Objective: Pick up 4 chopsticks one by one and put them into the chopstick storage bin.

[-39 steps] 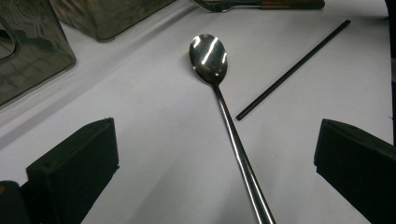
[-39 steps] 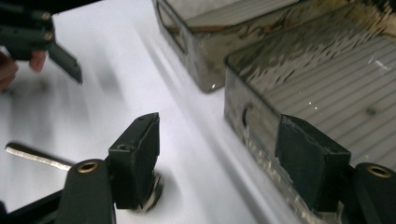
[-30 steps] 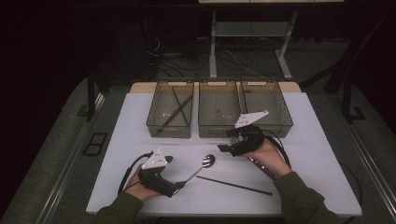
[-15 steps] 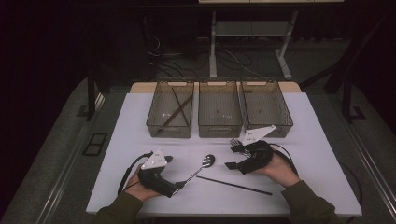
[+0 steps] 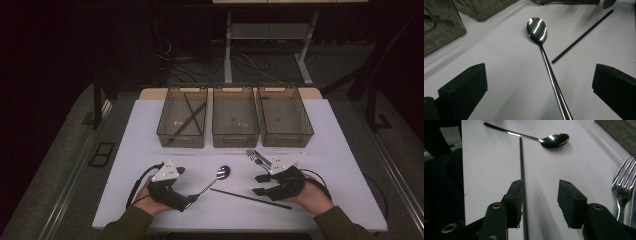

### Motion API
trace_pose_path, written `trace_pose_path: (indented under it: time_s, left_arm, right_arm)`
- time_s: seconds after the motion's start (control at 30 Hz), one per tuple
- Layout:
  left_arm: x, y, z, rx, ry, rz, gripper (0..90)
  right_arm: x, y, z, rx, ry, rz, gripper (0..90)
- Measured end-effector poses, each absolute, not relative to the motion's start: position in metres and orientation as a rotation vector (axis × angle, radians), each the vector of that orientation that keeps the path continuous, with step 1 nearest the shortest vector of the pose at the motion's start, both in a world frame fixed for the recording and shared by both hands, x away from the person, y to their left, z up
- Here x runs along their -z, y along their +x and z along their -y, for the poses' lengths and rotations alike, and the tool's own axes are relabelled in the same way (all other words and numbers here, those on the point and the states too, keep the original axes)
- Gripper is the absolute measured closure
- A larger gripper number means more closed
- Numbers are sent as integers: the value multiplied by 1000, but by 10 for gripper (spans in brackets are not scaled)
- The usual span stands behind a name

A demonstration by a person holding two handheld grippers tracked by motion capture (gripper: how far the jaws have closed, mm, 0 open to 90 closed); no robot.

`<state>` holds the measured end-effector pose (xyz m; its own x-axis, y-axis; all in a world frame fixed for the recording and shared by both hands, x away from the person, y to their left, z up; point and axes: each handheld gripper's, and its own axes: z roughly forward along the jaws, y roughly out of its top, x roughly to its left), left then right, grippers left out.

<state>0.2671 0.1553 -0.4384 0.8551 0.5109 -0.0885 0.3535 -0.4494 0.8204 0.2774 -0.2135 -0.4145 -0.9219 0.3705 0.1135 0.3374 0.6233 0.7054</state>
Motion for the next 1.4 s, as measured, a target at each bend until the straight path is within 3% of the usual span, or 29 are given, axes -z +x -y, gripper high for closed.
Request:
trace_pose_path:
  time_s: [0.43,0.93,1.4]
  left_arm:
    - [438,266,-155,-220,2101,-613,0]
    - [438,266,-155,-217,2104,-612,0]
    - [438,266,-155,-217,2111,-607,0]
  right_arm:
    - [429,266,222,-1086,528,-2863,735]
    - [439,266,214,-993,478,-2934,827]
    - [440,264,212,-971,379,-2914,859]
